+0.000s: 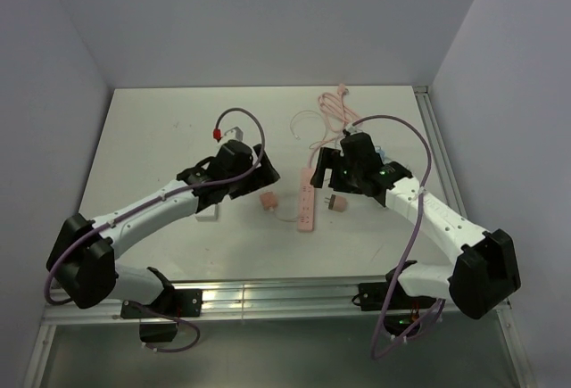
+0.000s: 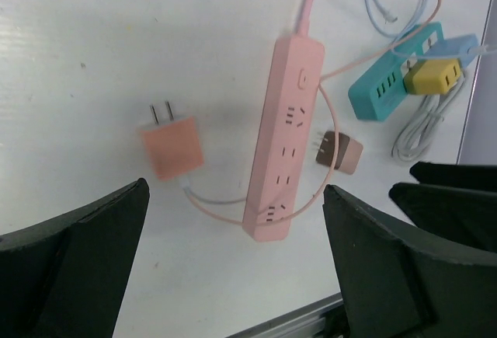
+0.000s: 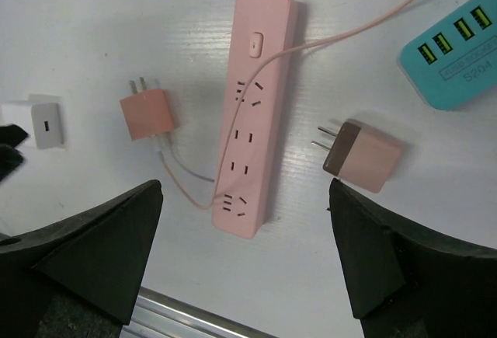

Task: Insert the plug

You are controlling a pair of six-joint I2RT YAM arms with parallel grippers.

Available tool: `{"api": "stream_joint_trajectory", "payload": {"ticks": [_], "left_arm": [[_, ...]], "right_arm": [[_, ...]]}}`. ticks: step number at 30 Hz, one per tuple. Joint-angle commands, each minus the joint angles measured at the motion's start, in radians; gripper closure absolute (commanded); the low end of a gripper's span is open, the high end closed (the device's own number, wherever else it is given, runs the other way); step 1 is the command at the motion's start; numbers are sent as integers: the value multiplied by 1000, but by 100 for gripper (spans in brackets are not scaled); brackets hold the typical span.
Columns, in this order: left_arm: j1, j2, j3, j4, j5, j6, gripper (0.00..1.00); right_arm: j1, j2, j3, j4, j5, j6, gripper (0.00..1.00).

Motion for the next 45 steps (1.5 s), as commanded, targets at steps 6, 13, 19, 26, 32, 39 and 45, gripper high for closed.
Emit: {"api": "stream_joint_trajectory", "payload": {"ticks": [6, 13, 19, 26, 32, 39, 45], "left_arm": [[126, -16, 83, -46, 100, 116, 1], [274, -178, -23, -13, 122, 136, 10], [299, -223, -86, 10, 160, 153, 18], [301, -226, -115, 29, 200, 154, 20], [301, -232, -112, 39, 204, 171, 19], [301, -234, -112, 37, 217, 174, 20], [301, -266, -133, 23, 201, 182, 19]], "right_arm": [[-12, 119, 102, 3, -34, -43, 12], [8, 268, 221, -6, -90, -57, 17], [52, 435, 398, -95, 68, -70, 18], [52, 572, 466, -163, 133, -78, 18], [63, 641, 455, -128, 142, -106, 18], [112, 754, 522, -119, 163, -109, 20], [147, 774, 524, -96, 143, -118, 33]]}}
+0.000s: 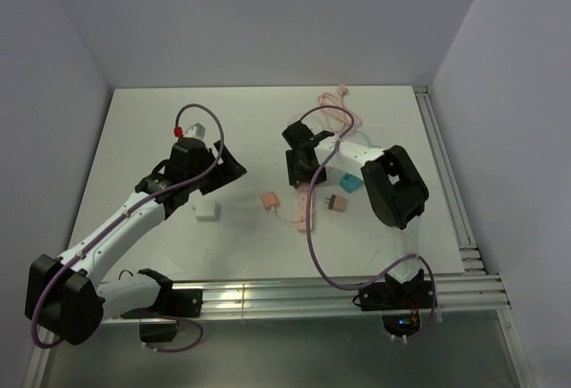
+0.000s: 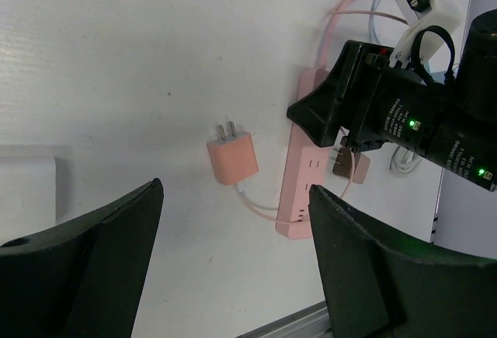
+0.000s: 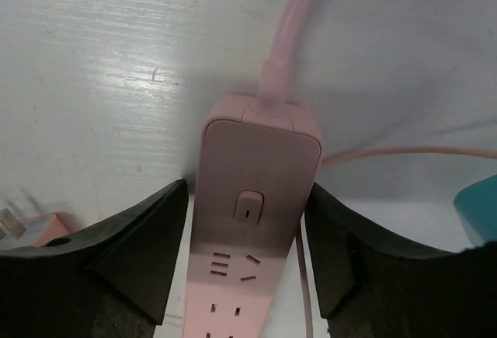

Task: Insert the plug

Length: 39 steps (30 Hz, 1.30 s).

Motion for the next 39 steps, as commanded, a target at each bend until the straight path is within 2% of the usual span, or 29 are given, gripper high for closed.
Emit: {"api": "stream_joint_trajectory", "payload": {"ticks": [1, 5, 6, 8, 10, 13, 14, 17, 21, 23, 31, 37, 39], "left_arm": [[2, -43, -16, 25, 4, 36, 19], [2, -47, -19, 25, 11, 30, 20], [2, -49, -22, 24, 8, 28, 20], [3, -54, -22, 15, -2, 25, 19], [3, -60, -28, 10, -8, 24, 19], [3, -70, -38, 11, -13, 21, 19], [3, -70, -41, 13, -10, 19, 19], [3, -54, -44, 15, -12, 16, 18], [5, -18, -39, 24, 11, 13, 16], [3, -9, -41, 31, 16, 11, 16], [3, -1, -48, 48, 30, 15, 16], [5, -1, -48, 44, 59, 25, 20], [5, -9, -50, 44, 79, 34, 24]], "right_arm": [[42, 0, 37, 50, -24, -21, 36], [109, 11, 83, 74, -34, -85, 52], [140, 16, 96, 74, -27, -113, 63], [171, 23, 128, 70, -16, -132, 66], [194, 20, 139, 68, -18, -136, 65], [189, -18, 119, 64, 40, -113, 35], [183, -32, 96, 59, 56, -103, 17], [139, -102, 24, 57, 64, -76, 7], [82, -194, -65, 59, 36, -78, 5], [74, -240, -99, 54, 13, -84, 8], [85, -320, -167, 99, -270, -61, 21], [87, -254, -144, 105, -323, -18, 32], [88, -247, -139, 108, -337, -10, 42]]}}
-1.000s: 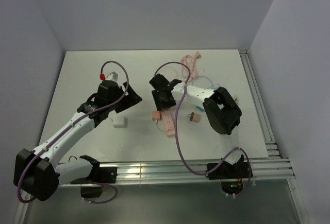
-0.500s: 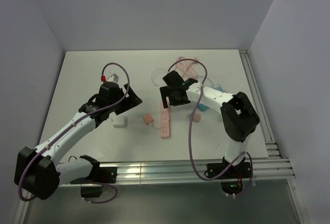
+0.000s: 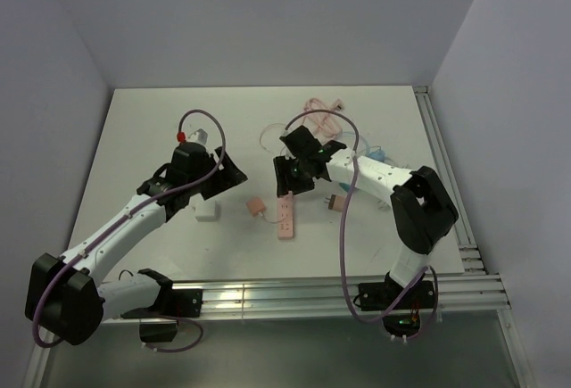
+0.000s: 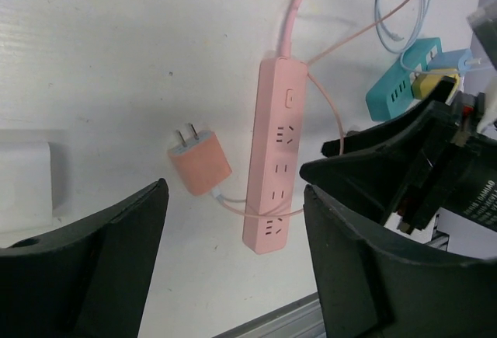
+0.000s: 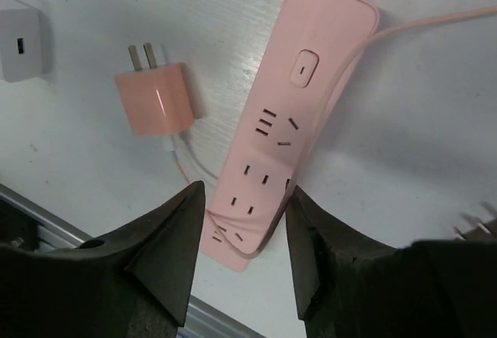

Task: Insert the plug

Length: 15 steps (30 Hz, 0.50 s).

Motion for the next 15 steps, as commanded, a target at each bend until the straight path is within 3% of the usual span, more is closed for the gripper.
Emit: {"api": "stream_joint_trajectory", "payload": {"ticks": [1, 2, 4, 9, 12, 15], "left_arm": [[2, -1, 1, 28, 47, 46, 26], [2, -6, 0, 47, 58, 55, 29], [2, -24, -20, 90, 133, 97, 32], [-1, -116, -149, 362, 320, 189, 30], [-39, -179, -213, 505, 282, 230, 24], [-120, -186, -184, 547, 184, 290, 17]], "right_arm": [[5, 19, 22, 26, -58, 28, 49], [5, 19, 29, 23, -73, 31, 73], [5, 5, 63, 17, -88, 45, 100], [2, -23, 166, -34, -171, 127, 100], [3, -39, 213, -35, -223, 203, 100], [2, -46, 241, -23, -266, 266, 100]]}}
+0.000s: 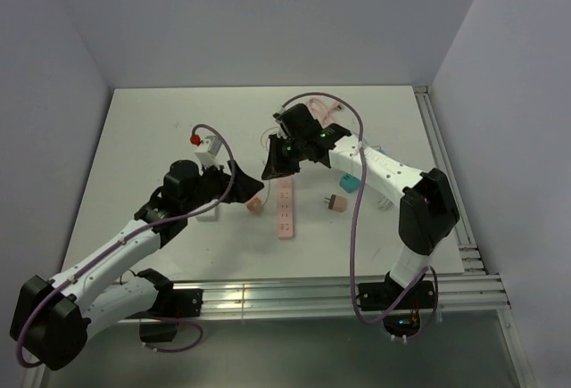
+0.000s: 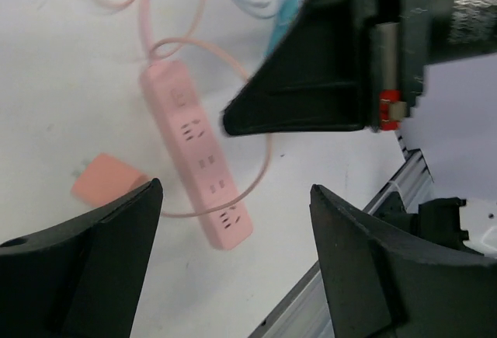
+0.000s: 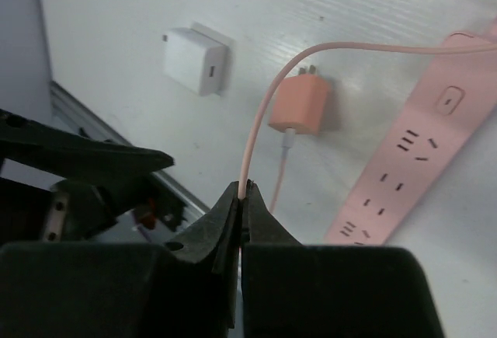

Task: Insert the plug

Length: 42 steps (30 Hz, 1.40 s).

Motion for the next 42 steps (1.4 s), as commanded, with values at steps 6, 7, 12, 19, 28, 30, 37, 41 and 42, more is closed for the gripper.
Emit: {"api": "stream_joint_trajectory", "payload": {"ticks": [6, 7, 12, 19, 28, 30, 37, 41, 42], "left_arm": [[-231, 53, 41, 224, -280, 188, 7], [-234, 70, 38, 229, -285, 183, 7], [-245, 108, 27, 235, -285, 183, 8], [-245, 211, 78, 185, -314, 151, 45], [-237, 191, 125, 88, -343, 120, 100], [-227, 165, 127, 59, -350, 111, 100], [-182, 143, 249, -142, -402, 21, 100], [-177, 180, 390, -240, -457, -68, 100], [-176, 189, 416, -259, -460, -96, 100]], "right_arm": [[2, -28, 48, 76, -141, 197, 100], [2, -26, 48, 79, -150, 206, 100], [2, -43, 35, 99, -130, 232, 100], [2, -43, 44, 102, -146, 217, 100], [-28, -80, 35, 36, -72, 110, 20], [-55, -122, -20, 44, -72, 94, 17], [-150, -276, -128, 37, -5, -39, 15], [-69, -410, -241, 100, 133, -56, 22], [-58, -438, -319, 137, 136, -56, 23]]}}
